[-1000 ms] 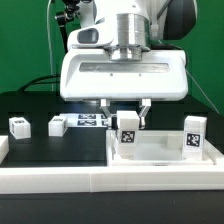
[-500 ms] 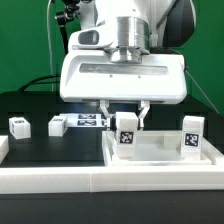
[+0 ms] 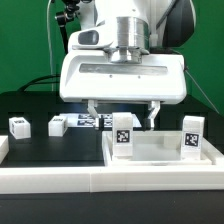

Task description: Assemble square table

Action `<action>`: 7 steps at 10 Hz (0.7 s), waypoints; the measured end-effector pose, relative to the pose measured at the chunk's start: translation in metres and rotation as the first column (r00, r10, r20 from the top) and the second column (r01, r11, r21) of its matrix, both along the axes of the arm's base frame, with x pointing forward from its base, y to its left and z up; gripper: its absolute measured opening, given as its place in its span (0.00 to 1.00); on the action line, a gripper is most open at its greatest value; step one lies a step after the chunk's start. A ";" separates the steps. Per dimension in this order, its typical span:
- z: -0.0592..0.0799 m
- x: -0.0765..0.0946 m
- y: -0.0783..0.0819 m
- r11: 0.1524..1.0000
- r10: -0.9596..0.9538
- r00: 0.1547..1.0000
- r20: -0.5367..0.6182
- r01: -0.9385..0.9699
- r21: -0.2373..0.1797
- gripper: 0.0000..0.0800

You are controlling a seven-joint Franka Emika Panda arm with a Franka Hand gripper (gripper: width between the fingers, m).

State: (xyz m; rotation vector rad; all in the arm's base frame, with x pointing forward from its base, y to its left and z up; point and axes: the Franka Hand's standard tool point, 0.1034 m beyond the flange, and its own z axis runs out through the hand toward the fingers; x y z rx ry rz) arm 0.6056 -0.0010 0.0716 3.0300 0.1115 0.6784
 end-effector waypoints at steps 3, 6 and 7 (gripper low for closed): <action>0.001 0.000 -0.001 1.000 0.000 1.000 -0.001 0.000 0.000 0.81; 0.014 0.005 -0.003 1.000 -0.004 1.000 0.013 0.004 0.004 0.81; 0.015 0.005 -0.005 1.000 -0.007 1.000 0.015 0.007 0.004 0.81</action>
Offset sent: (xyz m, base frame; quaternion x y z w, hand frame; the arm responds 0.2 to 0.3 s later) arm -0.0052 -0.0049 0.0111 0.0103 -0.0154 -0.0034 0.9998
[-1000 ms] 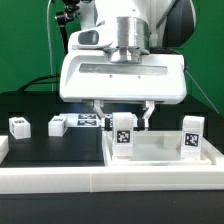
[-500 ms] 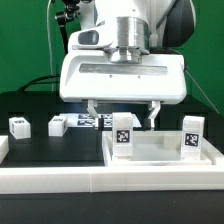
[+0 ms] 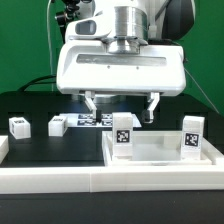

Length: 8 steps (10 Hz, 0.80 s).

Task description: Assemble square table

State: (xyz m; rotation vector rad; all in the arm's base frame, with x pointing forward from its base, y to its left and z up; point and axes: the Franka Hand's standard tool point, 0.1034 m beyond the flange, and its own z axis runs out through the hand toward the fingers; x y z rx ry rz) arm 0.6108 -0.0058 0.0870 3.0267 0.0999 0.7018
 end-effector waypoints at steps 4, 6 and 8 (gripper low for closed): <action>-0.005 -0.005 0.006 0.999 0.006 0.995 -0.102 -0.002 0.036 0.81; -0.004 -0.003 0.013 0.996 0.013 0.970 -0.244 0.008 0.086 0.81; -0.005 -0.007 0.017 0.993 0.040 0.931 -0.362 0.002 0.116 0.81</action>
Offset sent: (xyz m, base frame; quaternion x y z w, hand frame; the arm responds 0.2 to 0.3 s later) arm 0.0000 0.0000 0.0000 0.0000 -0.1296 0.0000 0.9916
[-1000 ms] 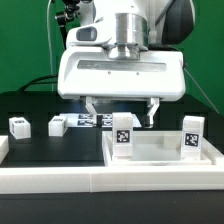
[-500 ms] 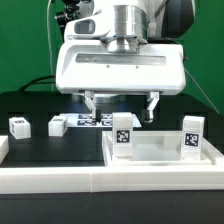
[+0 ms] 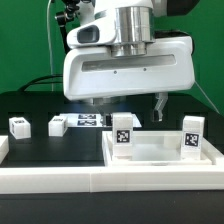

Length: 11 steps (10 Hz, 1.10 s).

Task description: Assemble square table

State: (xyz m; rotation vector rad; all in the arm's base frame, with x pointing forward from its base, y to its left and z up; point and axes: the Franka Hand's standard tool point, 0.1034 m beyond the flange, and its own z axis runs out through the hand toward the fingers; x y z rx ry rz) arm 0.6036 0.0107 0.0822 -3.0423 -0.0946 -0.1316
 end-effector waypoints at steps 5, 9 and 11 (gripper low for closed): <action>0.002 0.008 -0.017 0.999 -0.032 0.999 -0.013 0.031 -0.013 0.81; 0.002 0.007 -0.018 1.000 -0.025 1.000 -0.012 0.025 -0.014 0.65; 0.002 0.007 -0.018 1.000 -0.026 1.000 -0.012 0.026 -0.014 0.48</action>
Offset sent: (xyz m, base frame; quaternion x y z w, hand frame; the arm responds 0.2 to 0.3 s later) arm 0.0114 -0.0312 0.0062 -0.0628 0.0032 -0.0105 0.9980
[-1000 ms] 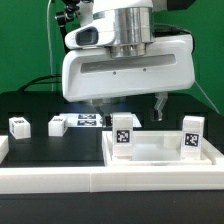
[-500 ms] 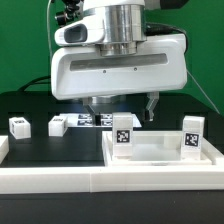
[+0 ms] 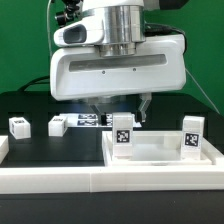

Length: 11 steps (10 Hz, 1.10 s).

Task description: Assemble square table

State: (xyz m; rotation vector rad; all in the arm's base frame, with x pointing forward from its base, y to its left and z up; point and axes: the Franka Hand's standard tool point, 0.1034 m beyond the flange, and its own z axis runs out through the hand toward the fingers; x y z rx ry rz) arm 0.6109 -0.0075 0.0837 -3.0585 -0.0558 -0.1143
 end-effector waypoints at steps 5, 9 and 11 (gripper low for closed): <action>0.000 0.000 0.000 1.000 -0.018 1.000 -0.001 0.018 0.002 0.36; -0.001 -0.003 -0.001 0.897 -0.436 0.900 -0.016 0.436 0.070 0.36; 0.000 -0.004 0.004 0.772 -0.627 0.776 -0.061 0.630 0.080 0.36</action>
Offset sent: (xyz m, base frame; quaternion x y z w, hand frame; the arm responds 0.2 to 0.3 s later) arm 0.0000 0.0000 0.0000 0.0000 0.0000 0.0650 0.9979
